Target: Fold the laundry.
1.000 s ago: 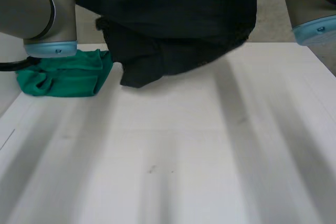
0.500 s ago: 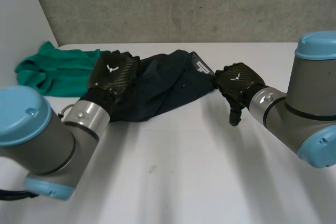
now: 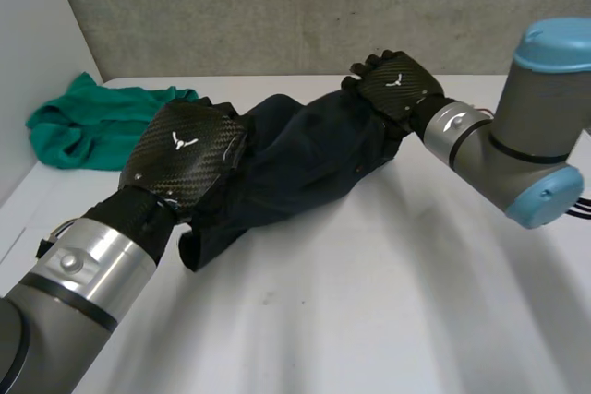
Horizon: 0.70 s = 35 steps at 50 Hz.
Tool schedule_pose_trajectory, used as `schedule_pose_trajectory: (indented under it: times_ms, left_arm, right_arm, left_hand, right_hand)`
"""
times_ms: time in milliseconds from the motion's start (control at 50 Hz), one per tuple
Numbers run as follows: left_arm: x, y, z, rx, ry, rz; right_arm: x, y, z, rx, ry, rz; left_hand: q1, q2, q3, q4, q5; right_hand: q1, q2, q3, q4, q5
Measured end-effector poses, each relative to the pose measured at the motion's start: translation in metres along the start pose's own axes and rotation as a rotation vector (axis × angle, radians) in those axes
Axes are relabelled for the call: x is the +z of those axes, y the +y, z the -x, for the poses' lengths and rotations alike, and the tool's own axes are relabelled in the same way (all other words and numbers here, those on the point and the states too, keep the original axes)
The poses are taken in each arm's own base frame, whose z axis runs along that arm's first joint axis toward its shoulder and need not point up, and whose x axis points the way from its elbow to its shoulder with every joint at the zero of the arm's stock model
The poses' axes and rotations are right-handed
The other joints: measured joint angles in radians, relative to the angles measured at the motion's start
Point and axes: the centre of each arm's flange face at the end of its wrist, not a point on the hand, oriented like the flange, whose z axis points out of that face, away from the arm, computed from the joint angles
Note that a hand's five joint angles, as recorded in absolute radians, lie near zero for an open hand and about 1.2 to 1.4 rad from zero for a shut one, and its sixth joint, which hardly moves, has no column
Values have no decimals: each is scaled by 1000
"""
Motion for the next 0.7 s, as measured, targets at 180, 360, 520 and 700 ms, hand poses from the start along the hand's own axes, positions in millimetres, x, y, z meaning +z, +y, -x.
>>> schedule_pose_trajectory:
  times_ms: [180, 360, 520, 700]
  left_arm:
    - [-8, -11, -2, 0, 3, -29]
    - [-13, -17, 0, 6, -7, -44]
    - [-7, -8, 9, 9, -37, -11]
    - [-6, 12, 18, 28, -59, 123]
  right_arm:
    - [36, 49, 20, 4, -6, 22]
    - [57, 63, 7, -12, 101, 37]
    - [13, 7, -18, -24, 97, 75]
    - [-86, -10, 0, -96, -126, 393]
  left_hand:
    - [0, 0, 0, 0, 0]
    - [0, 0, 0, 0, 0]
    - [0, 0, 0, 0, 0]
    - [0, 0, 0, 0, 0]
  right_hand:
    - [0, 2, 3, 0, 0]
    - [782, 920, 913, 895, 849]
    - [791, 958, 963, 943, 914]
    - [791, 958, 963, 948, 919]
